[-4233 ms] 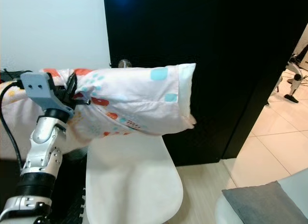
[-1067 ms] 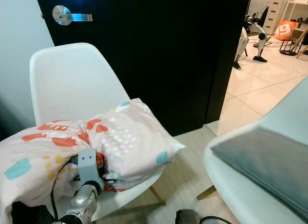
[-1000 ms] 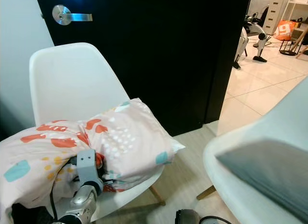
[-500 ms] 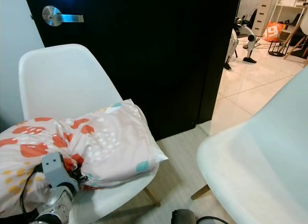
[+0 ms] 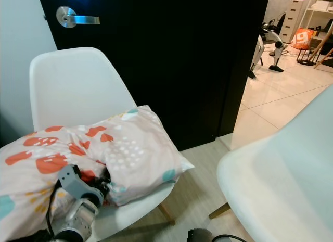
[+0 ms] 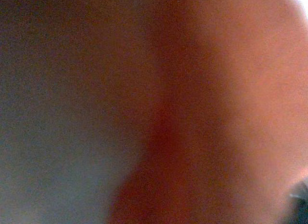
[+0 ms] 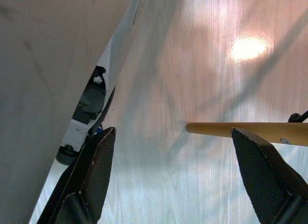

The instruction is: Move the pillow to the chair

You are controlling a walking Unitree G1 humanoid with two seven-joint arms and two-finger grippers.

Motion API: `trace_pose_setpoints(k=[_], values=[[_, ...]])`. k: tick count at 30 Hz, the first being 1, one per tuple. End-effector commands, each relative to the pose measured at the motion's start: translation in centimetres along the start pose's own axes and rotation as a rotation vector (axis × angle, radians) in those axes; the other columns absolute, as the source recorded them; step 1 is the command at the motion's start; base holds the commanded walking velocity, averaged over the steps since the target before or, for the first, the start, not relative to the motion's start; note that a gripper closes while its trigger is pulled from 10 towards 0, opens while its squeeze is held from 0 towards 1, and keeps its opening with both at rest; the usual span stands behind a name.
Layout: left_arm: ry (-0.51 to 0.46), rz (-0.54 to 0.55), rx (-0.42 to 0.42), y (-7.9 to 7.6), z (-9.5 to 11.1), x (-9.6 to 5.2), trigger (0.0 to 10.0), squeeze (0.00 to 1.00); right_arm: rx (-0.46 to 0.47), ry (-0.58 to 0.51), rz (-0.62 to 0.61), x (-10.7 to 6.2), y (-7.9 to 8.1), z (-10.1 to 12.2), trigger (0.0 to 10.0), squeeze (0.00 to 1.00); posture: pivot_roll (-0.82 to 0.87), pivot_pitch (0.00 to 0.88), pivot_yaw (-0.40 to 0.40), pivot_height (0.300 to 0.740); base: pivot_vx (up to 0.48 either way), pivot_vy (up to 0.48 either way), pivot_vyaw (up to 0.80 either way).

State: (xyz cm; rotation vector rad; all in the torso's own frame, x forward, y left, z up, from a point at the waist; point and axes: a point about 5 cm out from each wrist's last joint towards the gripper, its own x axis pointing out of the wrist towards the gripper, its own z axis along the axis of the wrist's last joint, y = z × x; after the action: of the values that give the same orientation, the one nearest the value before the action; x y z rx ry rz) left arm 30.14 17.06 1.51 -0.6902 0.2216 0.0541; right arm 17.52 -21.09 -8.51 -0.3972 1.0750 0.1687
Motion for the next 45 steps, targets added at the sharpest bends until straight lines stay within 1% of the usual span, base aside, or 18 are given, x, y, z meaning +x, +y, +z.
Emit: trace_pose_setpoints(k=[1,3,6,10,18,20,21,23,25,27,28,29,35,36,37,41,43,45], values=[[0.057,-0.026,0.042,-0.4,-1.3,-0.4,10.0,1.00,-0.031,0.021,0.088,0.1,2.6,-0.4,10.0,0.00,-0.04,0.054,-0.006,0.435,0.000,0.000,0.00],[0.075,-0.012,0.055,0.3,-2.2,-1.3,10.0,1.00,-0.027,0.027,0.086,0.1,2.5,-0.7,10.0,0.00,-0.02,0.057,-0.003,0.435,0.000,0.000,0.00],[0.079,-0.030,0.050,0.3,-2.5,-1.8,10.0,1.00,-0.025,0.031,0.084,0.0,2.4,-0.9,10.0,0.00,-0.02,0.057,-0.003,0.435,0.000,0.000,0.00],[0.143,-0.144,0.118,0.0,-3.0,-3.0,10.0,1.00,-0.047,0.044,0.092,0.0,2.5,-1.2,10.0,0.00,-0.03,0.061,-0.006,0.435,0.000,0.000,0.00],[0.220,-0.239,0.152,0.7,-3.3,-5.2,10.0,1.00,-0.030,0.040,0.081,0.0,2.1,-1.0,10.0,0.00,-0.02,0.055,0.000,0.435,0.000,0.000,0.00],[0.295,-0.317,0.213,1.2,-3.7,-6.9,10.0,1.00,-0.034,0.041,0.085,0.0,2.2,-1.0,10.0,0.00,-0.02,0.056,0.003,0.435,0.000,0.000,0.00],[0.295,-0.317,0.213,1.2,-3.7,-6.9,10.0,1.00,-0.034,0.041,0.085,0.0,2.2,-1.0,10.0,0.00,-0.02,0.056,0.003,0.435,0.000,0.000,0.00],[0.378,-0.375,0.277,2.0,-4.1,-8.4,10.0,1.00,-0.028,0.040,0.085,0.0,2.2,-1.0,10.0,0.00,-0.02,0.055,0.006,0.435,0.000,0.000,0.00],[0.413,-0.411,0.298,2.3,-4.2,-9.1,10.0,1.00,-0.027,0.042,0.088,0.0,2.3,-1.0,10.0,0.00,-0.01,0.054,0.000,0.435,0.000,0.000,0.00],[0.494,-0.511,0.298,2.2,-4.3,-10.5,10.0,1.00,-0.038,0.048,0.095,0.0,2.5,-1.1,10.0,0.00,-0.01,0.055,-0.003,0.435,0.000,0.000,0.00],[0.494,-0.511,0.298,2.2,-4.3,-10.5,10.0,1.00,-0.038,0.048,0.095,0.0,2.5,-1.1,10.0,0.00,-0.01,0.055,-0.003,0.435,0.000,0.000,0.00],[0.541,-0.559,0.287,2.0,-4.3,-11.2,10.0,1.00,-0.043,0.051,0.097,0.0,2.5,-1.2,10.0,0.00,0.00,0.051,-0.006,0.435,0.000,0.000,0.00],[0.607,-0.603,0.290,2.3,-4.3,-12.2,10.0,1.00,-0.040,0.055,0.089,0.0,2.4,-1.2,10.0,0.00,0.00,0.047,-0.008,0.435,0.000,0.000,0.00],[0.601,-0.602,0.290,2.3,-4.3,-12.0,10.0,0.28,-0.037,0.056,0.086,0.0,2.4,-1.2,10.0,0.00,0.00,0.044,-0.013,0.435,0.000,0.000,0.00],[0.614,-0.610,0.263,2.1,-4.3,-12.0,10.0,0.00,-0.036,0.059,0.085,0.0,2.3,-1.2,10.0,0.00,0.00,0.043,-0.014,0.435,0.000,0.000,0.00],[0.641,-0.657,0.261,1.7,-4.4,-12.3,10.0,0.00,-0.043,0.065,0.086,0.0,2.3,-1.3,10.0,0.00,-0.01,0.040,-0.016,0.435,0.000,0.000,0.00],[0.706,-0.703,0.339,1.6,-5.0,-12.9,10.0,0.00,-0.039,0.067,0.079,0.0,2.1,-1.4,10.0,0.00,-0.01,0.037,-0.014,0.435,0.000,0.000,0.00],[0.724,-0.711,0.364,1.6,-5.1,-13.0,10.0,0.00,-0.037,0.067,0.077,0.0,2.0,-1.4,10.0,0.00,-0.01,0.037,-0.014,0.435,0.000,0.000,0.00]])
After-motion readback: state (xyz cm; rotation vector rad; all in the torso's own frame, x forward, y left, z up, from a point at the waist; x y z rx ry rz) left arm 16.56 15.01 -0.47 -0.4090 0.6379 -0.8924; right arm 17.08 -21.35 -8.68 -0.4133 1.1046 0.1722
